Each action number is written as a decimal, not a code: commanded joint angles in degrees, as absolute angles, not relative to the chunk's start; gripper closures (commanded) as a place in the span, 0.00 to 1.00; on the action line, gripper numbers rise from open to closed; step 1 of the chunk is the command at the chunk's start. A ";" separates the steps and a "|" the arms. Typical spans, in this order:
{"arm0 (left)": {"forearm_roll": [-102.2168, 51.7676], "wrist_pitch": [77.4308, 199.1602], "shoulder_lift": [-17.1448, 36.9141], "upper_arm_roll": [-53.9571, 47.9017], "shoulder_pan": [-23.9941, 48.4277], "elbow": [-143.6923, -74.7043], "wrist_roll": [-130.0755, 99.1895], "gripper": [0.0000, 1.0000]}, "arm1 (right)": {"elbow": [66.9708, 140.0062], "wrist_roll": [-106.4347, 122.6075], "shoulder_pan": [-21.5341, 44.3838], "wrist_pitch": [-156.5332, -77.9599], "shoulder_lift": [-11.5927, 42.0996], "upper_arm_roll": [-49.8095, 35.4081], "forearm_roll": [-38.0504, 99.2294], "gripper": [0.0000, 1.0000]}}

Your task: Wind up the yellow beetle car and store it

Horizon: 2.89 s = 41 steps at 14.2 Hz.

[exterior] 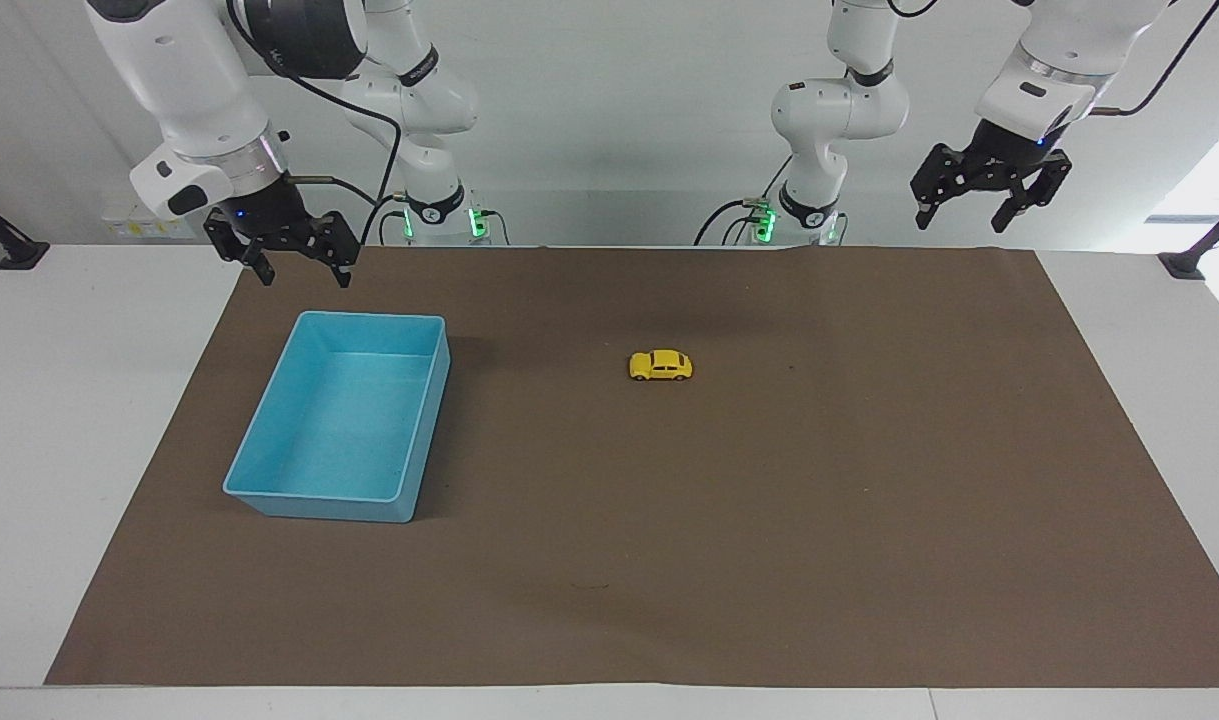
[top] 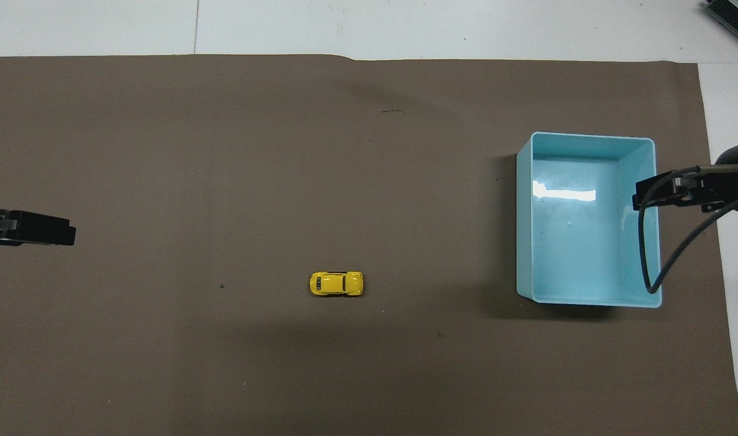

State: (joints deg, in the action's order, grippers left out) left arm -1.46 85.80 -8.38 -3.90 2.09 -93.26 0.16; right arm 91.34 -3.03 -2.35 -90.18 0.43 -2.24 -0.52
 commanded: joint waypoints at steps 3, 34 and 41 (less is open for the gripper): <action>-2.11 85.60 -8.61 -3.96 1.67 -93.52 -0.35 0.00 | 91.93 -1.67 -2.72 -90.44 -0.35 -2.29 -0.09 0.00; -2.11 86.04 -8.44 -3.96 2.02 -93.87 -1.32 0.00 | 91.93 -1.67 -2.72 -90.44 -0.35 -2.29 -0.09 0.00; -2.20 86.04 -8.35 -3.96 2.02 -93.78 -2.71 0.00 | 91.93 -1.67 -2.72 -90.35 -0.35 -2.20 -0.09 0.00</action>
State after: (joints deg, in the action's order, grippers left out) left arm -1.47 85.80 -8.22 -3.97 2.09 -93.37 -1.25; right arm 91.34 -3.03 -2.35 -90.18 0.43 -2.24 -0.52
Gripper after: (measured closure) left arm 0.000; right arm 0.000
